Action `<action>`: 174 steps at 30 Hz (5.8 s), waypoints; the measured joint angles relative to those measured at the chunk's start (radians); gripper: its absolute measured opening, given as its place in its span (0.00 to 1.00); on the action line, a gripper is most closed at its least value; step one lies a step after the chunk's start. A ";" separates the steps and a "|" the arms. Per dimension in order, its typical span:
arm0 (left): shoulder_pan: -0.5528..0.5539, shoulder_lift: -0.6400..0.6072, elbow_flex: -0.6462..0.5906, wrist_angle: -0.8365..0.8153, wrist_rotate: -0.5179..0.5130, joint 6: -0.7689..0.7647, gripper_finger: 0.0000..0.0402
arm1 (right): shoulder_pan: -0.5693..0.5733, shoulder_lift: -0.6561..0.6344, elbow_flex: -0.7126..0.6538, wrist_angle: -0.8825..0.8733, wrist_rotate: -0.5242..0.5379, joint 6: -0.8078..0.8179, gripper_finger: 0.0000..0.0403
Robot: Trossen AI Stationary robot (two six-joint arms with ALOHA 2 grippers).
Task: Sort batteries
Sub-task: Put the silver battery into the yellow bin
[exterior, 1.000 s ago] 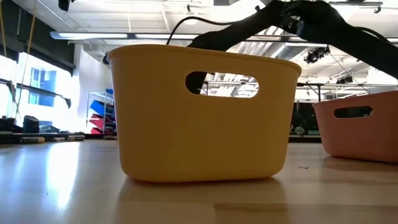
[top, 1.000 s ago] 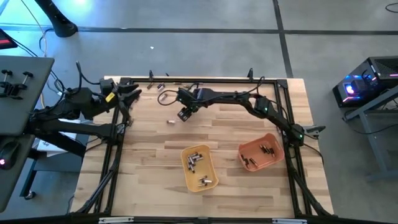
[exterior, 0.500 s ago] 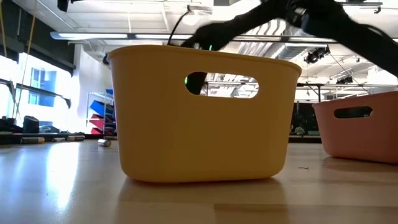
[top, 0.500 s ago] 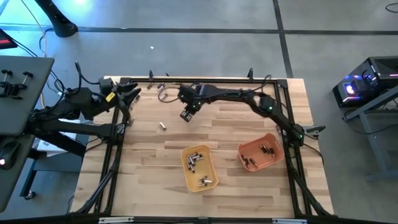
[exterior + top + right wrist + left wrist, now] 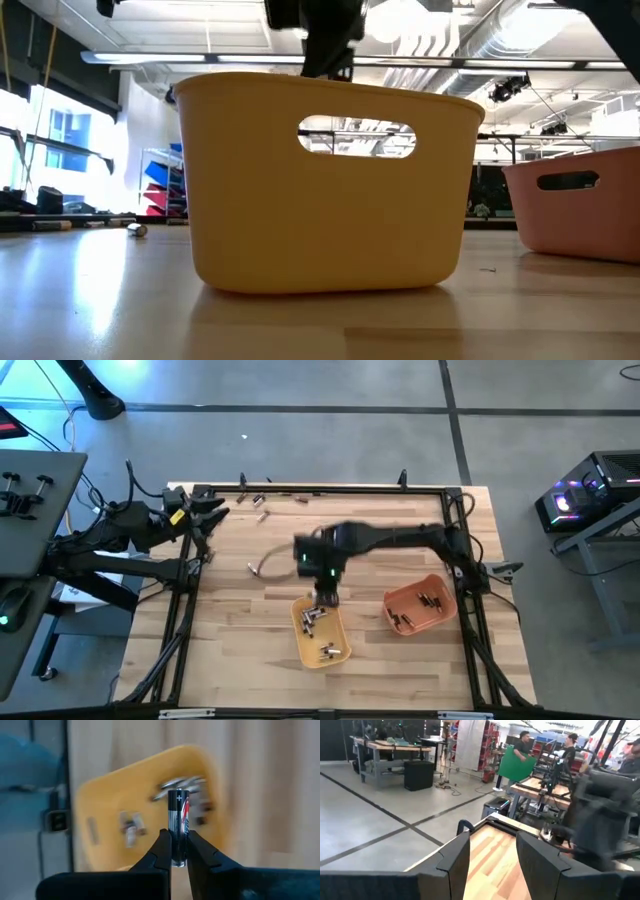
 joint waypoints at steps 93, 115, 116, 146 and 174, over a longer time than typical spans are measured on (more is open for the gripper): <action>0.078 0.963 -0.242 -0.316 0.343 -1.337 0.38 | 0.104 -0.100 0.001 0.037 0.450 0.319 0.61; 0.080 0.734 -0.248 -0.132 0.297 -0.915 0.07 | 0.134 -0.207 0.001 -0.114 0.602 0.422 0.61; 0.074 0.712 -0.247 -0.115 0.310 -0.895 0.06 | 0.136 -0.223 0.001 -0.122 0.619 0.447 0.61; -0.032 0.491 0.112 -0.154 0.366 -0.168 0.00 | 0.102 -0.335 -0.527 0.203 0.419 0.480 0.61; -0.088 0.270 0.110 -0.344 0.076 -0.467 0.00 | 0.123 -0.204 -0.844 0.690 0.474 0.443 0.61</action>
